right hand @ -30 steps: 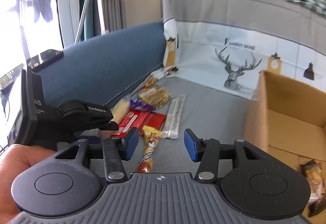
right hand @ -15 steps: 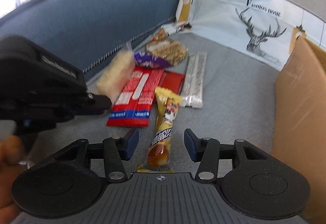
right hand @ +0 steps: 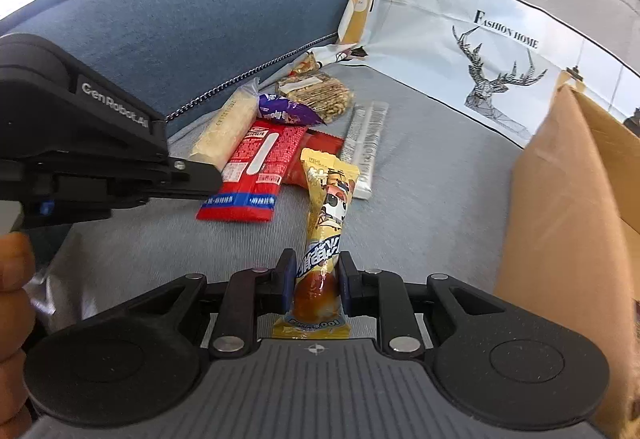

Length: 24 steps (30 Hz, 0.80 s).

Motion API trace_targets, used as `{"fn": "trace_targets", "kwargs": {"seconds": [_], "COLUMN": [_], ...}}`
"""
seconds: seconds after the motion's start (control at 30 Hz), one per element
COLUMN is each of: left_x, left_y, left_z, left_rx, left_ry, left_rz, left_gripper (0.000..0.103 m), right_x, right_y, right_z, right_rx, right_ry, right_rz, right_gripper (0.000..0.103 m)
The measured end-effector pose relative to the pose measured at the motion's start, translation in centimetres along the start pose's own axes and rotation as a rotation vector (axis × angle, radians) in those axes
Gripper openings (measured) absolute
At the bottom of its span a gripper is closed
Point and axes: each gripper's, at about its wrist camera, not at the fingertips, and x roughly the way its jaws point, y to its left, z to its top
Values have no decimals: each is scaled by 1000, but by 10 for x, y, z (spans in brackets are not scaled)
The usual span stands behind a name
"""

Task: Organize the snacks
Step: 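Grasp the yellow cartoon snack with the right gripper while the left grasps the cracker pack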

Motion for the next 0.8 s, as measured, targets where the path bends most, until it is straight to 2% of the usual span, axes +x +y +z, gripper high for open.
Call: {"fn": "trace_targets", "kwargs": {"seconds": [0.1,0.17,0.23,0.3,0.33,0.4,0.43,0.53,0.6,0.8], "left_x": [-1,-3,-7,-14,-17,-18,-17,-8,2,43], "left_y": [-6,-9,-12,-15,-16,-16,-18,-23,-27,-31], "left_z": [-13,-21,-24,-23,-22,-19,-19,-12,-8,2], "left_rx": [38,69,93,117,123,127,136,186,221,274], "left_ry": [78,98,82,26,-3,-50,-79,-146,-181,-182], "left_rz": [-55,-36,-9,34,60,106,137,211,261,367], "left_gripper": [0,0,0,2,7,34,39,47,60,63], "right_x": [-14,-22,-28,-34,-36,-37,-34,-36,-33,-21], "right_y": [-3,-4,-3,-3,-2,-2,-2,-3,-6,-11], "right_z": [-13,-24,-37,-46,-51,-59,-59,-57,-58,-59], "right_rx": [14,31,31,36,38,31,20,17,24,34], "right_ry": [15,15,33,27,18,29,50,21,29,63], "right_rz": [-6,3,3,7,15,21,12,25,25,38], "right_gripper": [23,23,23,23,23,23,23,24,24,24]}}
